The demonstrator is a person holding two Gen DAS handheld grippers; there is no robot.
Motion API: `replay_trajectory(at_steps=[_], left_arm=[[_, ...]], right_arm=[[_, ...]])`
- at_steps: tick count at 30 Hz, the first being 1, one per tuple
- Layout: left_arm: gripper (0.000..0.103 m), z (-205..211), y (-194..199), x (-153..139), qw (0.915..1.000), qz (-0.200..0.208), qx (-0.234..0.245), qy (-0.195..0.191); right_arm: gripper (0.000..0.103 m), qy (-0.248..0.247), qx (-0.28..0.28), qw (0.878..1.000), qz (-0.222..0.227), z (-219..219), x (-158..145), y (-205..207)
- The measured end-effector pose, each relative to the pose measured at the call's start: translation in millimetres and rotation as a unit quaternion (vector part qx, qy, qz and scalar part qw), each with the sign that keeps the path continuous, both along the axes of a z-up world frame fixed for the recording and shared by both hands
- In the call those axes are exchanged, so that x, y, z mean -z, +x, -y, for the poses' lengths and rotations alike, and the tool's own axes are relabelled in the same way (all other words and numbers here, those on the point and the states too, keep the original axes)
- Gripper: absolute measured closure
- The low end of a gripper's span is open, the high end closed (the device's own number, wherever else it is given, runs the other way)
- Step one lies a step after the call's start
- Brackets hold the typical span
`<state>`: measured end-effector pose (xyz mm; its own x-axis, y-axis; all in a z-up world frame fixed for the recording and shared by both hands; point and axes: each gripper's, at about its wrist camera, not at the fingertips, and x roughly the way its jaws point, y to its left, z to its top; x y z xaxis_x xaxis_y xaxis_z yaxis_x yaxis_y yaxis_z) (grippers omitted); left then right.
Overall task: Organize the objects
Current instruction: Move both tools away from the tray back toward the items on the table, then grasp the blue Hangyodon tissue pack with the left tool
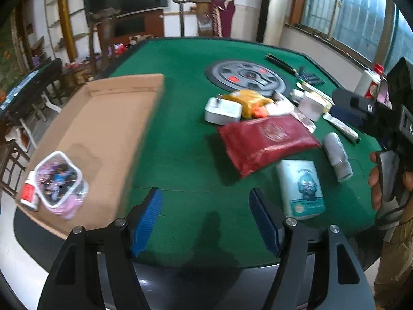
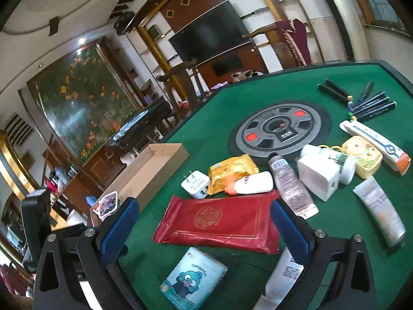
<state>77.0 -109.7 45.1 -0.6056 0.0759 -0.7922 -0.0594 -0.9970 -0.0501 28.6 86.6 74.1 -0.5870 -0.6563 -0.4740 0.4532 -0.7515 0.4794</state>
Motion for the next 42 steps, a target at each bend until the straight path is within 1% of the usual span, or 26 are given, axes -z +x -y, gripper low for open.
replay_trajectory(at_steps=[4, 10, 18, 22, 24, 27, 31, 35, 37, 39, 40, 41, 42], left_arm=[[0.034, -17.6, -1.5, 2.2, 0.9997, 0.005, 0.021, 0.004], [0.034, -43.2, -2.3, 8.3, 0.9975, 0.022, 0.063, 0.022], [0.033, -67.2, -7.8, 18.3, 0.9942, 0.044, 0.088, 0.043], [0.032, -78.9, -12.6, 22.5, 0.9909, 0.054, 0.103, 0.069], [0.032, -85.7, -15.2, 24.2, 0.9898, 0.057, 0.108, 0.073], [0.032, -97.1, -19.0, 28.4, 0.9899, 0.058, 0.113, 0.063], [0.032, -107.8, -25.5, 37.5, 0.9913, 0.059, 0.112, 0.038], [0.03, -113.6, -29.1, 40.7, 0.9936, 0.044, 0.104, 0.006], [0.025, -117.1, -30.4, 42.6, 0.9935, 0.043, 0.106, -0.007], [0.016, -121.6, -30.7, 45.0, 0.9924, 0.045, 0.113, -0.017], [0.013, -124.3, -30.4, 46.3, 0.9919, 0.049, 0.114, -0.028], [0.006, -126.2, -30.5, 47.5, 0.9917, 0.052, 0.114, -0.031], [0.003, -125.2, -31.2, 48.9, 0.9918, 0.057, 0.111, -0.027]], right_arm=[[0.0, -0.002, 0.007, 1.0, 0.002, -4.4, 3.5, -4.4], [0.0, 0.001, 0.015, 1.0, 0.001, -8.9, 6.7, -6.6], [0.0, -0.009, 0.042, 0.999, 0.003, -26.6, 10.9, -9.0], [0.0, -0.014, 0.053, 0.999, 0.003, -35.4, 11.3, -8.5], [0.0, -0.015, 0.057, 0.998, 0.004, -39.1, 11.9, -8.8], [0.0, -0.016, 0.063, 0.998, 0.008, -43.4, 12.8, -9.6], [0.0, -0.014, 0.066, 0.998, 0.008, -45.0, 13.6, -9.6], [0.0, -0.012, 0.065, 0.998, 0.008, -45.7, 14.9, -10.2], [0.0, -0.011, 0.065, 0.998, 0.009, -46.6, 15.0, -10.5], [0.0, -0.012, 0.065, 0.998, 0.007, -46.8, 14.9, -10.2], [0.0, -0.012, 0.066, 0.998, 0.007, -46.5, 15.3, -10.8], [0.0, -0.012, 0.066, 0.998, 0.007, -47.3, 15.8, -11.3], [0.0, -0.012, 0.066, 0.998, 0.007, -46.7, 14.8, -11.0]])
